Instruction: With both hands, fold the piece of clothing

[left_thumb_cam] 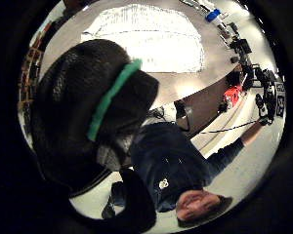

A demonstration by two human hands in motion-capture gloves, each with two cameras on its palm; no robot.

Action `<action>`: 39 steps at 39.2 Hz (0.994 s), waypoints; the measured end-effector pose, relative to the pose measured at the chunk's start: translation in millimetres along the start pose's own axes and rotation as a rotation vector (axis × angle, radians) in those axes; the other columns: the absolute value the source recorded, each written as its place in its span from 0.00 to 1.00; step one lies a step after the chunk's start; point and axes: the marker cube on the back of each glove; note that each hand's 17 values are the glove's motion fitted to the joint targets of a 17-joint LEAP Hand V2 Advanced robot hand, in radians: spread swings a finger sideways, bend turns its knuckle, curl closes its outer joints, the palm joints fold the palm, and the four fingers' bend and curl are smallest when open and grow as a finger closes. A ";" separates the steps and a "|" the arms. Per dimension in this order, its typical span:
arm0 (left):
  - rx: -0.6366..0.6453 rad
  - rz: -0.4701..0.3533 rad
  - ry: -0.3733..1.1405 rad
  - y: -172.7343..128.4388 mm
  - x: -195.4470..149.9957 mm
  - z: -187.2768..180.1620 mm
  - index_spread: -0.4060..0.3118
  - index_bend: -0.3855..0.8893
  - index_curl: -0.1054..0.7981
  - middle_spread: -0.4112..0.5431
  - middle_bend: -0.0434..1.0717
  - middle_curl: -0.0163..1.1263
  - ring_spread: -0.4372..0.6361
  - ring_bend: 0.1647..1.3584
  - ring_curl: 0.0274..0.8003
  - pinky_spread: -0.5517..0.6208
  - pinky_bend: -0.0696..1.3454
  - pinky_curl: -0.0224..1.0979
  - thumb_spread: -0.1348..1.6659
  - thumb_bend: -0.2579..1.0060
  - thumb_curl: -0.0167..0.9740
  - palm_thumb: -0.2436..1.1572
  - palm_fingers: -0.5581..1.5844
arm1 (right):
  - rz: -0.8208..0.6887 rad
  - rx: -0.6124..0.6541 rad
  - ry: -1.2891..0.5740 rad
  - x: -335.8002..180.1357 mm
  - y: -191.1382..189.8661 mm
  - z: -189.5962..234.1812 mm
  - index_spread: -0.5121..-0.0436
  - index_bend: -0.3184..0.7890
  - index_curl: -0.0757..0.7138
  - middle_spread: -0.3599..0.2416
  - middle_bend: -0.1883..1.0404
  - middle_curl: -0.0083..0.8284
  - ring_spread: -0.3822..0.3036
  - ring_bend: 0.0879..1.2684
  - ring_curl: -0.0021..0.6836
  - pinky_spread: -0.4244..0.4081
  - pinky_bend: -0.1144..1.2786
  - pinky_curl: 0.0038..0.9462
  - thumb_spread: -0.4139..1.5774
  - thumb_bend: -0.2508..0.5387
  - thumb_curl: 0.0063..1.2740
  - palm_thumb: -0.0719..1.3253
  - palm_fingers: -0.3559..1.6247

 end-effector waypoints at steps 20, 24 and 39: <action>-0.070 -0.068 0.094 12.8 -43.8 30.6 0.65 0.37 0.16 0.82 0.22 0.14 0.75 0.54 0.29 0.75 0.48 0.25 0.70 0.22 0.13 0.24 0.25 | -0.004 -0.002 -0.061 -3.0 -16.0 2.5 0.45 0.39 0.31 0.48 0.33 0.30 0.40 0.38 0.42 0.51 0.43 0.29 0.81 0.59 0.12 0.32 0.49; -0.077 -0.104 0.117 16.6 -54.4 32.5 0.65 0.37 0.17 0.83 0.22 0.16 0.76 0.55 0.30 0.76 0.49 0.26 0.72 0.21 0.14 0.24 0.24 | 0.003 0.028 -0.083 -1.1 -20.6 -0.1 0.45 0.41 0.33 0.49 0.33 0.33 0.43 0.34 0.42 0.52 0.43 0.30 0.83 0.57 0.13 0.32 0.47; -0.087 -0.023 0.213 10.8 -55.2 50.3 0.63 0.41 0.23 0.85 0.20 0.20 0.79 0.53 0.30 0.78 0.48 0.28 0.72 0.19 0.21 0.27 0.23 | 0.020 0.019 -0.108 -2.9 -30.7 -1.7 0.43 0.37 0.33 0.52 0.31 0.39 0.46 0.33 0.46 0.55 0.45 0.34 0.86 0.49 0.16 0.33 0.43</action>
